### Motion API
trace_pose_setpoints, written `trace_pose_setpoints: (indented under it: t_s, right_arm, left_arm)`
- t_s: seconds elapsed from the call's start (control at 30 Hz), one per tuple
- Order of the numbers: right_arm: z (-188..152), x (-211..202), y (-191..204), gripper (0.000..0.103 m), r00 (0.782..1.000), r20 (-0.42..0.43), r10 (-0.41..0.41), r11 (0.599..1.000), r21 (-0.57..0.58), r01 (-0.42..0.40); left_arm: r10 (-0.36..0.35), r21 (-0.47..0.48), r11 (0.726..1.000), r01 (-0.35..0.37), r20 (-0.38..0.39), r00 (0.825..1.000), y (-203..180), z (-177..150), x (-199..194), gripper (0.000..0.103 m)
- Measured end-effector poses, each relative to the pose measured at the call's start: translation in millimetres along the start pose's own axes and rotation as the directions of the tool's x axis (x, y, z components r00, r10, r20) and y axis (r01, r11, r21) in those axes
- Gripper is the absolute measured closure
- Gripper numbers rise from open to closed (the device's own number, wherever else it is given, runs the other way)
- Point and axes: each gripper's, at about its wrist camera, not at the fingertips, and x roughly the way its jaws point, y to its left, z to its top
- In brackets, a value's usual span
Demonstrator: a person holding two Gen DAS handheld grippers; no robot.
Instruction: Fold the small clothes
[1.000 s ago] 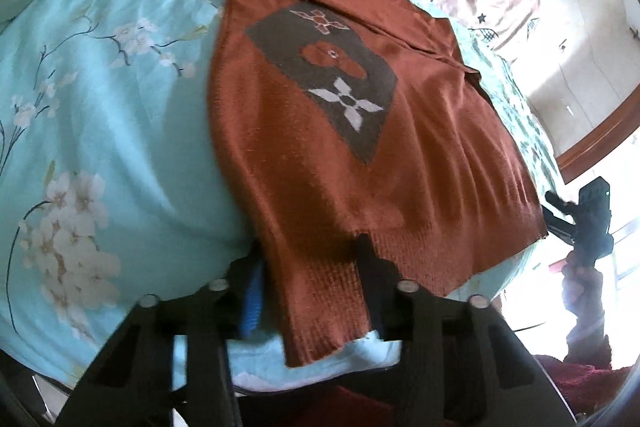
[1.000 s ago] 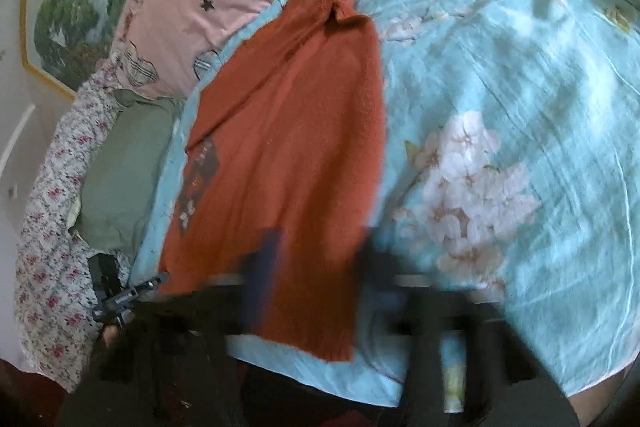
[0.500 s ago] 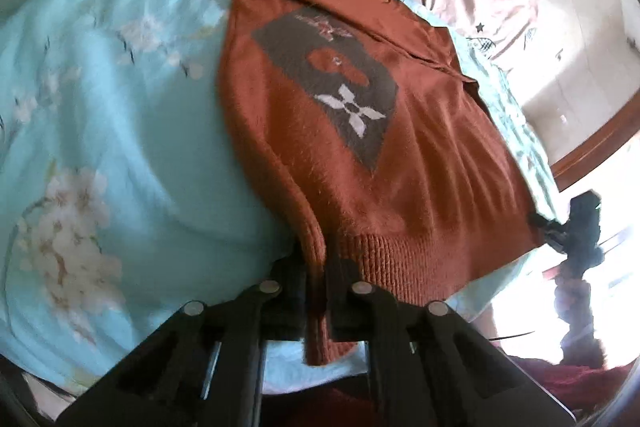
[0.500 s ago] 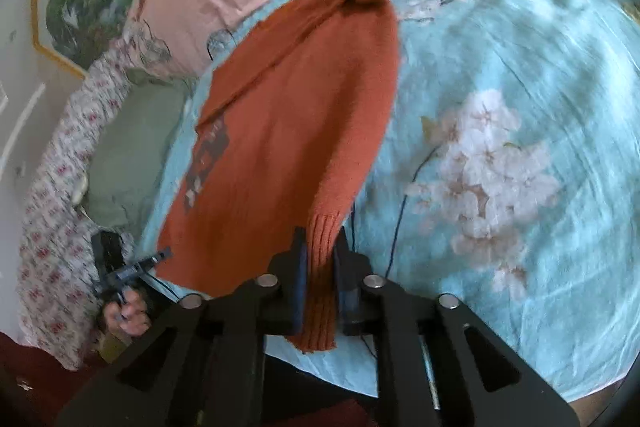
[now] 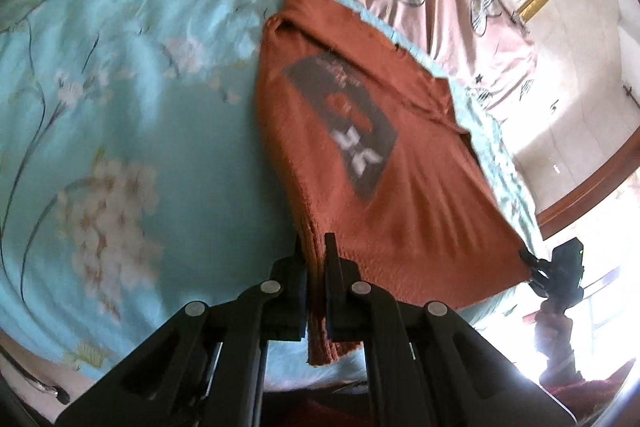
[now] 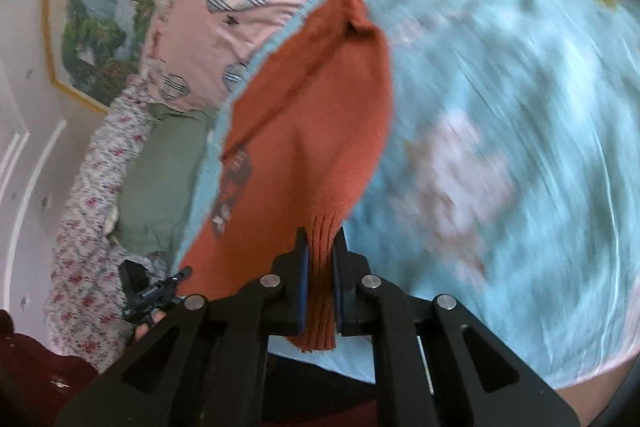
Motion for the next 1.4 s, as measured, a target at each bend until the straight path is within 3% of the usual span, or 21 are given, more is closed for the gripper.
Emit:
trace_pose_setpoints:
  t_s: [0.2, 0.4, 0.57, 0.8, 1.0, 1.1, 1.27, 1.3, 1.4]
  right_arm:
    - [62, 3, 38, 0.092, 0.993, 0.114, 0.043, 0.995, -0.090, -0.033]
    - [139, 40, 52, 0.092, 0.983, 0.178, -0.052, 0.991, -0.113, 0.073]
    - [211, 82, 53, 0.092, 0.973, 0.206, -0.107, 0.987, -0.094, 0.128]
    - [277, 151, 32, 0.092, 0.963, 0.150, -0.223, 0.969, -0.069, 0.235]
    - [301, 193, 7, 0.092, 0.956, 0.119, -0.268, 0.961, -0.042, 0.275]
    - [308, 210, -7, 0.088, 0.953, 0.092, -0.290, 0.956, -0.017, 0.292]
    - [308, 214, -12, 0.084, 0.947, 0.092, -0.307, 0.951, -0.016, 0.309]
    - [305, 207, -9, 0.082, 0.943, 0.100, -0.316, 0.948, -0.013, 0.319]
    - [286, 175, 17, 0.077, 0.920, 0.199, -0.338, 0.930, -0.082, 0.359]
  left_arm:
    - [-0.036, 0.061, 0.998, 0.028, 0.136, 0.990, -32, 60, -15, 0.099]
    - [0.018, 0.072, 0.997, -0.035, 0.222, 0.975, -56, 149, 12, 0.099]
    - [0.098, 0.048, 0.992, -0.113, 0.241, 0.966, -65, 223, 54, 0.099]
    - [0.142, 0.026, 0.988, -0.151, 0.208, 0.968, -50, 291, 122, 0.099]
    - [0.187, 0.017, 0.981, -0.191, 0.141, 0.972, -22, 320, 184, 0.098]
    - [0.230, 0.013, 0.972, -0.233, 0.115, 0.966, -12, 328, 212, 0.098]
    - [0.267, 0.013, 0.963, -0.268, 0.058, 0.962, 1, 328, 242, 0.094]
    - [0.256, 0.005, 0.967, -0.257, 0.055, 0.965, 0, 325, 238, 0.092]
    - [0.234, 0.000, 0.972, -0.235, 0.077, 0.969, -14, 303, 213, 0.061]
